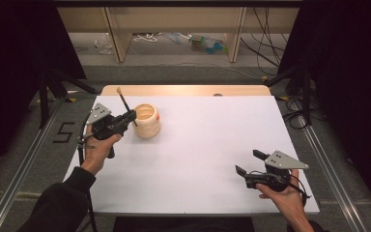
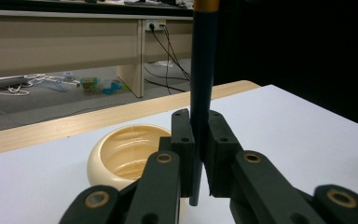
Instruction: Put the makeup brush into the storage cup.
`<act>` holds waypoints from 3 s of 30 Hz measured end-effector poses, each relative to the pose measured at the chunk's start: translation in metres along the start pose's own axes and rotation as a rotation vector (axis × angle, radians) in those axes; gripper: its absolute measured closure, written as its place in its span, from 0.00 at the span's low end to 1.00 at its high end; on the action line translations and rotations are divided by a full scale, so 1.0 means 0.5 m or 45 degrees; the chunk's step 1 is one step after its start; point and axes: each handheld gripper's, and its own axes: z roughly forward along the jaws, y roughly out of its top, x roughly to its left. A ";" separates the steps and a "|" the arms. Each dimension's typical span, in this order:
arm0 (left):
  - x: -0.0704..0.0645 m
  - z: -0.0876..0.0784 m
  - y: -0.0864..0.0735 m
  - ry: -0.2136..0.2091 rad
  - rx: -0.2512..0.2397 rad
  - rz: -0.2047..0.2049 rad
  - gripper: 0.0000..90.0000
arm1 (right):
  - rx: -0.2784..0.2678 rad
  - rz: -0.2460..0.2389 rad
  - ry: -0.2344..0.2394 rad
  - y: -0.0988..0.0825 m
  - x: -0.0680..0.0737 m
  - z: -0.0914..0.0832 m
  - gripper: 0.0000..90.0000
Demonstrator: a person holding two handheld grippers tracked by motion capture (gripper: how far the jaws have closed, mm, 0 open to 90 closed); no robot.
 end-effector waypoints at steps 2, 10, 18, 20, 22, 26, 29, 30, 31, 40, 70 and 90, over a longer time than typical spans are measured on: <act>0.003 0.005 0.005 0.004 0.001 0.000 0.93 | -0.004 -0.014 -0.001 0.001 -0.003 -0.002 0.19; 0.011 0.022 0.027 0.014 -0.004 0.008 0.93 | -0.035 0.010 0.006 0.001 -0.001 0.000 0.18; 0.020 0.044 0.037 0.024 0.000 0.007 0.93 | -0.031 -0.009 0.004 0.005 0.000 -0.003 0.18; 0.023 0.049 0.041 0.024 -0.001 0.002 0.93 | -0.032 -0.013 0.005 0.005 0.000 -0.003 0.18; 0.025 0.054 0.043 0.029 -0.004 -0.007 0.93 | -0.038 -0.021 0.007 0.006 0.000 -0.003 0.18; 0.030 0.063 0.044 0.038 -0.002 -0.010 0.93 | -0.053 -0.012 0.012 0.007 0.004 -0.002 0.18; 0.032 0.070 0.040 0.042 0.008 -0.012 0.93 | -0.053 -0.018 0.028 0.008 0.006 -0.001 0.18; 0.033 0.074 0.039 0.040 0.010 -0.012 0.93 | -0.050 -0.008 0.036 0.008 0.008 -0.001 0.18; 0.033 0.075 0.038 0.044 0.012 -0.011 0.93 | -0.062 -0.025 0.023 0.008 0.007 0.000 0.18; 0.033 0.103 0.027 0.061 0.042 0.001 0.93 | -0.065 -0.033 0.029 0.008 0.008 0.002 0.18; 0.051 0.155 -0.012 0.087 0.147 0.001 0.93 | -0.062 -0.035 0.040 0.011 0.010 0.000 0.18; 0.054 0.163 -0.025 0.089 0.201 0.005 0.93 | -0.042 -0.017 0.055 0.011 0.012 0.000 0.18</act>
